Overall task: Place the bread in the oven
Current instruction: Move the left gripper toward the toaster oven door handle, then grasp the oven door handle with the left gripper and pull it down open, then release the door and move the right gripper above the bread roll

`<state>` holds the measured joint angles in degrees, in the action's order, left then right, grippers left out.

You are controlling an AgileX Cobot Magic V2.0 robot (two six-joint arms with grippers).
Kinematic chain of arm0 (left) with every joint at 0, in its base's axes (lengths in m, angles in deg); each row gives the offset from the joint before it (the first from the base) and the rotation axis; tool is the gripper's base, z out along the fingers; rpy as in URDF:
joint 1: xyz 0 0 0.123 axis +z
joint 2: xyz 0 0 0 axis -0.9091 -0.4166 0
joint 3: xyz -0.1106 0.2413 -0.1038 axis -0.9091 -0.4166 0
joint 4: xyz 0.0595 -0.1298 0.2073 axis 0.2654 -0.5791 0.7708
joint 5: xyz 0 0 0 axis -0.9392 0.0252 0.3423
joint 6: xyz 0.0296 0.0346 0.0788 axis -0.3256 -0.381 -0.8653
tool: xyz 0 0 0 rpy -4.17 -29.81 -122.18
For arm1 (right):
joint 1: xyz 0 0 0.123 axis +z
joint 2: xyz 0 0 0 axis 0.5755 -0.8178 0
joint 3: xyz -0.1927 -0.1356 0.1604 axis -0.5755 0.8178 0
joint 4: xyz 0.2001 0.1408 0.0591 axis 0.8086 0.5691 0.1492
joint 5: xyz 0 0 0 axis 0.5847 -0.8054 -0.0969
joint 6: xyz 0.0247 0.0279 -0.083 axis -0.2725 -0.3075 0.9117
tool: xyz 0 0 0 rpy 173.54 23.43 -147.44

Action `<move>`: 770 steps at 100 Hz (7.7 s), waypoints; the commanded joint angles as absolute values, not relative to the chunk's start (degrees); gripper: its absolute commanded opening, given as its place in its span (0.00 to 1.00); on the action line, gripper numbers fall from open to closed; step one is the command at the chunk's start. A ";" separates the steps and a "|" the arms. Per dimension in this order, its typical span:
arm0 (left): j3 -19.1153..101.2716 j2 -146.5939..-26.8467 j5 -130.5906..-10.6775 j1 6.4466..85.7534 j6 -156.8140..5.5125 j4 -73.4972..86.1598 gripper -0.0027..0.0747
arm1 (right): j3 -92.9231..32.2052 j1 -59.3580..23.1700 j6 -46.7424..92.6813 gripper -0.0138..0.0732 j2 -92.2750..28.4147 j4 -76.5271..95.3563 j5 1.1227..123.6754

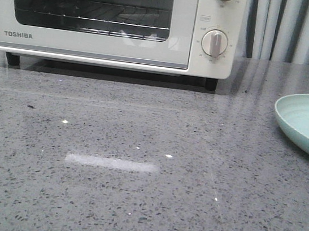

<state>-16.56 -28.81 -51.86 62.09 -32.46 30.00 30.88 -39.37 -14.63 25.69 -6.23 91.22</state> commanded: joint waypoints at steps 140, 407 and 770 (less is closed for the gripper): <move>26.70 -49.06 -75.47 56.42 -26.87 31.40 0.42 | -8.16 -35.68 -22.33 0.46 8.82 -22.70 65.55; 45.39 -101.26 -57.81 40.14 -58.22 3.35 0.01 | -27.26 -16.39 -17.09 0.15 -6.91 -22.60 52.30; 31.51 -71.19 -65.76 38.74 -65.78 -3.54 0.01 | -41.35 -16.39 -9.29 0.68 -44.84 -19.00 1.41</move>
<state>29.28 -71.07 -68.38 38.39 -65.80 -3.35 -37.01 -16.47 -10.62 -43.91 -18.82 4.90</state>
